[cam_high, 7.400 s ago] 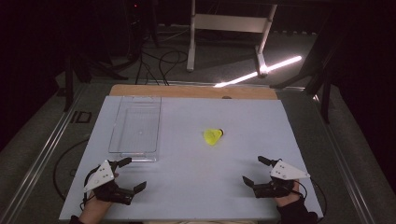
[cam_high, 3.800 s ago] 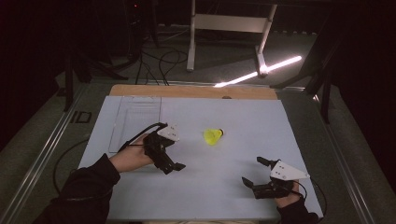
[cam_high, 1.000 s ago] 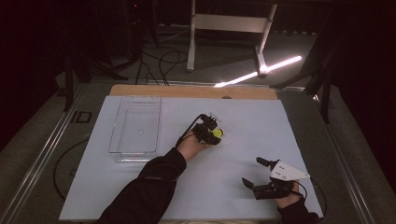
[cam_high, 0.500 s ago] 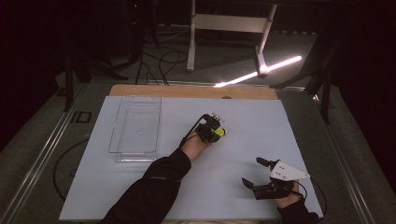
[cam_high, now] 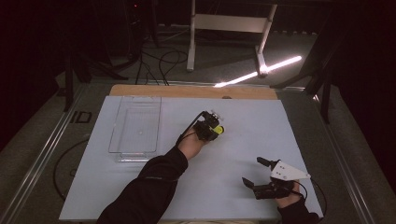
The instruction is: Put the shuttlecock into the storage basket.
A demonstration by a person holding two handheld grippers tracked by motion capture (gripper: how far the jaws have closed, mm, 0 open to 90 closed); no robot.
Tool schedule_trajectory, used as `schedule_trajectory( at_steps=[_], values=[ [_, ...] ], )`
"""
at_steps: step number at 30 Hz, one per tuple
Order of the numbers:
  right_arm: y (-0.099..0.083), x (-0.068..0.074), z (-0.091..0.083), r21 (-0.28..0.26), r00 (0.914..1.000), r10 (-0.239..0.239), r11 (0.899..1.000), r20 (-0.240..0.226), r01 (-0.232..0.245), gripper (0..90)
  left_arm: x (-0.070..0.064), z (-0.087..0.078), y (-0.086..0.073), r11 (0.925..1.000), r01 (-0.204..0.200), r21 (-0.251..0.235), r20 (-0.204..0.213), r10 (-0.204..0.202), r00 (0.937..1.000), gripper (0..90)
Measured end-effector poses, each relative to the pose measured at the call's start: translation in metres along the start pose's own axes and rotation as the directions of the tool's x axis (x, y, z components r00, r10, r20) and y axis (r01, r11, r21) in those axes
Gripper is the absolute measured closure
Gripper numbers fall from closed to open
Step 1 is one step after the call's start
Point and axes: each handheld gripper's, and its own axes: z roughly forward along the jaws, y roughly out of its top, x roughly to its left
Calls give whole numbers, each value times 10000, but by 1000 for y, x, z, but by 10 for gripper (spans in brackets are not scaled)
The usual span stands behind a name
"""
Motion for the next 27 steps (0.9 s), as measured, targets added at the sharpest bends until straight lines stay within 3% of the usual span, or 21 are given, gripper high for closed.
schedule_trajectory(
  at_steps=[9, 24, 27],
  values=[
    [0, 1, 0, 44, 10000, -18, 10000, 28, 17, 81, -2, -26, -2, 9954, -942, 159, 238, 938, 9953, 899],
    [0, 1, 2, 84, 10000, -37, 10000, 22, 36, 81, 2, -58, -10, 9917, -1235, 365, 433, 1219, 9916, 900],
    [0, 1, 2, 78, 10000, -48, 10000, 21, 48, 81, 5, -66, -11, 9887, -1456, 353, 507, 1437, 9883, 899]
  ],
)
